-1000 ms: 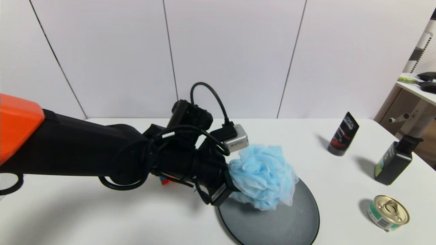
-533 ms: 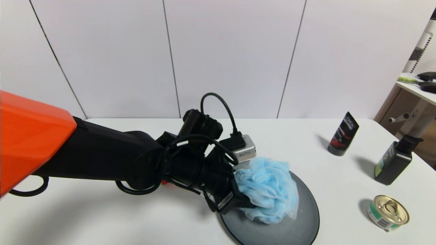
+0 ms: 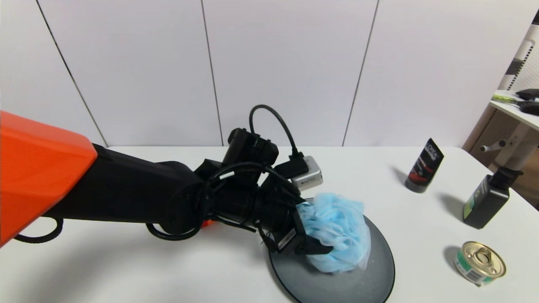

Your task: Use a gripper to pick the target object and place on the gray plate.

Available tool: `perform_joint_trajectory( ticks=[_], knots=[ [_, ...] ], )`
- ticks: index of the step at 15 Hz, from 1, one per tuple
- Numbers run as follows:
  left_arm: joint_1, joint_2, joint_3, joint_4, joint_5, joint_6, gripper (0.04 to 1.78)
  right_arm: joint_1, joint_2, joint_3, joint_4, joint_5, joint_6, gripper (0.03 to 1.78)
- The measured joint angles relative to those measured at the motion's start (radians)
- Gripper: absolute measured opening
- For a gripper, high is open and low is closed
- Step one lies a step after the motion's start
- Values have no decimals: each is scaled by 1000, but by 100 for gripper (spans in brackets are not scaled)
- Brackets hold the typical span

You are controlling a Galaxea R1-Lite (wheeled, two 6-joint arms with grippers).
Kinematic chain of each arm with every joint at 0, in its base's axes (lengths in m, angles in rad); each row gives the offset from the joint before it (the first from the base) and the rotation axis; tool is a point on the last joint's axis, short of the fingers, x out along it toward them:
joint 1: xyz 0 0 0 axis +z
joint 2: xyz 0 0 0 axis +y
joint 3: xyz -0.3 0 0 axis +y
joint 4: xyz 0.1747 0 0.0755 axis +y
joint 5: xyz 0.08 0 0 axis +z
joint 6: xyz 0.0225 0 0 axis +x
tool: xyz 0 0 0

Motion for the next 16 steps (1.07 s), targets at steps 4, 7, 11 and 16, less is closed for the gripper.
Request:
perform_joint_trajectory(
  ticks=[4,7,11,16],
  knots=[
    [4,-70,-2,3,30,-37,154,0,0,0,0,1,0,171],
    [9,-192,-2,26,143,-85,159,0,0,0,0,1,0,171],
    [120,-400,7,106,280,-98,164,0,0,0,0,0,0,171],
    [479,-677,148,127,295,-30,167,0,0,0,0,1,0,171]
  ],
)
